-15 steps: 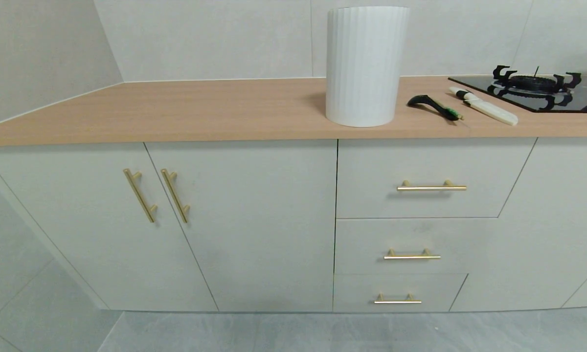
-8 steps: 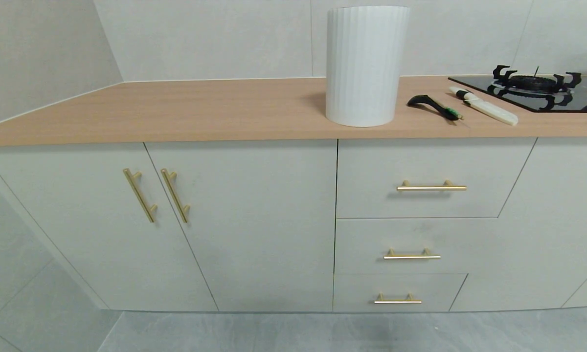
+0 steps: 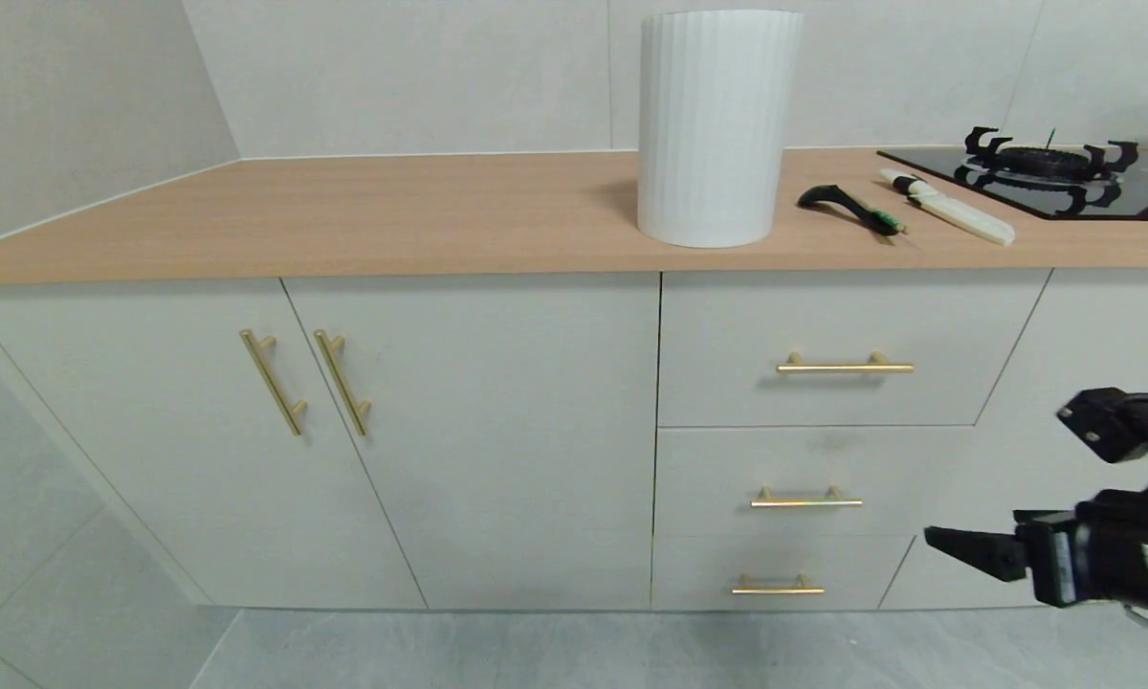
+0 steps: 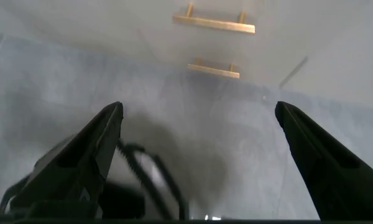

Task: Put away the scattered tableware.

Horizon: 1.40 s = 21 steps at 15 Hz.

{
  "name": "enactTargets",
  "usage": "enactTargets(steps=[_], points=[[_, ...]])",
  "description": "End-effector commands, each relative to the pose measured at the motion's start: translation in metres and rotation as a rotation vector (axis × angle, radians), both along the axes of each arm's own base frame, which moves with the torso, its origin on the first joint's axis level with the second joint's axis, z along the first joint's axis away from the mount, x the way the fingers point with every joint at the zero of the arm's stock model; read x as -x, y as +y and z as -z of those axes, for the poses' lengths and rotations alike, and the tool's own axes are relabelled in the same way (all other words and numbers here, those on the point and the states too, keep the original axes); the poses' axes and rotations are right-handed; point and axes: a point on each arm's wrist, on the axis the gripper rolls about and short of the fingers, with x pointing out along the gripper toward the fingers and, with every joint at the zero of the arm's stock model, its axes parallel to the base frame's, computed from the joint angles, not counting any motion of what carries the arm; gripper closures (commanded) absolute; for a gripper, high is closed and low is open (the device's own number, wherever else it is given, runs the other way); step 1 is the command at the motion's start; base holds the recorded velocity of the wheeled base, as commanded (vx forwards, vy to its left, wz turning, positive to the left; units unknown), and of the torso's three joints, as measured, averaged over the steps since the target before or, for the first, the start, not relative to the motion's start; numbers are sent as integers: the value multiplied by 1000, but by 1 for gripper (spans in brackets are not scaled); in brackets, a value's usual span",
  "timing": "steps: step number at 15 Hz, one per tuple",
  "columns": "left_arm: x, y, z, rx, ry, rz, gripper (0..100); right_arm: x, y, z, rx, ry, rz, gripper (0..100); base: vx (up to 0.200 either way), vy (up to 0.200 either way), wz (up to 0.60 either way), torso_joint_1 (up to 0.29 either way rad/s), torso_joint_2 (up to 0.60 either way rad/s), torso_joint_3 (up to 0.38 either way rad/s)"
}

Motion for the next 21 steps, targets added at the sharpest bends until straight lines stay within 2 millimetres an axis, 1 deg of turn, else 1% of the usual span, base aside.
enactTargets(steps=[1, 2, 4, 6, 8, 9, 10, 11, 15, 18, 21], points=[[0, 0, 0, 0, 1, -1, 0, -75, 17, 55, 29, 112, 3, 0, 0, 0, 0, 0, 0, 0], [0, 0, 0, 0, 1, -1, 0, -89, 20, 67, 40, 112, 16, 0, 0, 0, 0, 0, 0, 0], [0, 0, 0, 0, 1, -1, 0, -108, 24, 80, 68, 103, 50, 0, 0, 0, 0, 0, 0, 0], [0, 0, 0, 0, 1, -1, 0, -121, 27, 90, 68, 92, 58, 0, 0, 0, 0, 0, 0, 0], [0, 0, 0, 0, 1, -1, 0, -134, 29, 103, 58, 66, 64, 0, 0, 0, 0, 0, 0, 0], [0, 0, 0, 0, 1, -1, 0, -136, 30, 107, 56, 59, 64, 0, 0, 0, 0, 0, 0, 0], [0, 0, 0, 0, 1, -1, 0, -145, 31, 118, 54, 24, 77, 0, 0, 0, 0, 0, 0, 0], [0, 0, 0, 0, 1, -1, 0, -148, 31, 127, 64, 19, 94, 0, 0, 0, 0, 0, 0, 0], [0, 0, 0, 0, 1, 0, 0, -161, 34, 151, 60, -7, 122, 0, 0, 0, 0, 0, 0, 0], [0, 0, 0, 0, 1, -1, 0, -173, 35, 157, 88, -41, 181, 0, 0, 0, 0, 0, 0, 0], [0, 0, 0, 0, 3, -1, 0, -182, 34, 162, 90, -49, 194, 0, 0, 0, 0, 0, 0, 0]])
